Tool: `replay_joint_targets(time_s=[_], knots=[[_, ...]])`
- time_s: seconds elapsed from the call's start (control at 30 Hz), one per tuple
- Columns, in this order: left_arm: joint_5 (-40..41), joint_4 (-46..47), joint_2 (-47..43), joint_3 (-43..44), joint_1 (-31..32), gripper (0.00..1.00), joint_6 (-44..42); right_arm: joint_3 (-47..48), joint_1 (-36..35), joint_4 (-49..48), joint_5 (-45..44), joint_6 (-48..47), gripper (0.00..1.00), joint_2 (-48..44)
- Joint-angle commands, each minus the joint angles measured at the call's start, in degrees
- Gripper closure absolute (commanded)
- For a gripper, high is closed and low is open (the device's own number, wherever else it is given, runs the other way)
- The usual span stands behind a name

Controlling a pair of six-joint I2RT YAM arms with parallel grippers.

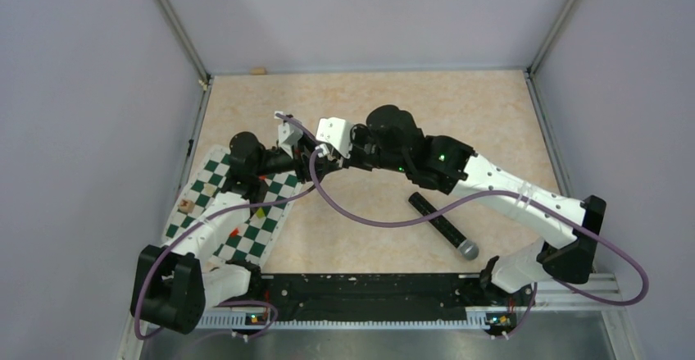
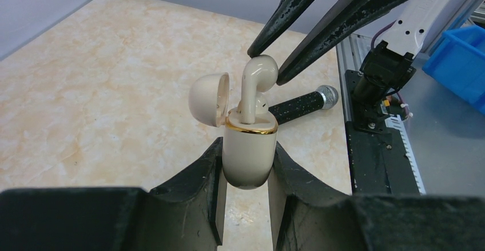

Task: Insert the wireless bluetooth earbuds into the charging case
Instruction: Place the earbud in the charging case.

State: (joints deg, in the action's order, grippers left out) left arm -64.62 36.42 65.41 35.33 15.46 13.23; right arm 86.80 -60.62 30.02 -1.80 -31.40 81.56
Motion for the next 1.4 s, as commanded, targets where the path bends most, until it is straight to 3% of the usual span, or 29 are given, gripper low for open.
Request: replay_joint_targets(time_s=[0.0,0.57,0.87,0.97,1.07,1.2,1.33,1.37], knots=[[0.45,2.6,-1.42,-0.37,0.0,1.0,-0.93,3.31,-1.5,-1.06,-1.71,-0.39,0.92,0.54],[0.13,2.58,-1.29,0.19,0.0,1.0,-0.3,3.09,-2.81,-1.42,-2.18,-0.73,0.92,1.24],[-1.97,3.86,-1.63,0.67,-0.07,1.0,2.17,7.63,-2.88,2.82,0.94,-0.1,0.77,-1.22],[-4.28,9.89,-2.28,0.24,-0.24,1.0,6.84,8.7,-2.8,3.88,1.38,-0.05,0.7,-3.35],[-5.84,17.54,-3.3,-0.15,-0.55,1.0,13.06,9.9,-1.0,5.12,3.63,0.15,0.55,-5.82],[-6.41,31.94,-5.04,-0.52,-1.68,1.0,24.45,10.17,5.32,4.9,9.0,2.65,0.42,-9.47],[1.56,54.41,-7.12,-1.26,-5.91,1.0,41.25,6.32,11.52,-0.05,11.49,5.79,0.31,-13.39],[4.9,56.03,-7.35,-1.15,-6.95,1.0,43.21,5.33,11.93,-1.08,11.14,6.25,0.3,-13.7]])
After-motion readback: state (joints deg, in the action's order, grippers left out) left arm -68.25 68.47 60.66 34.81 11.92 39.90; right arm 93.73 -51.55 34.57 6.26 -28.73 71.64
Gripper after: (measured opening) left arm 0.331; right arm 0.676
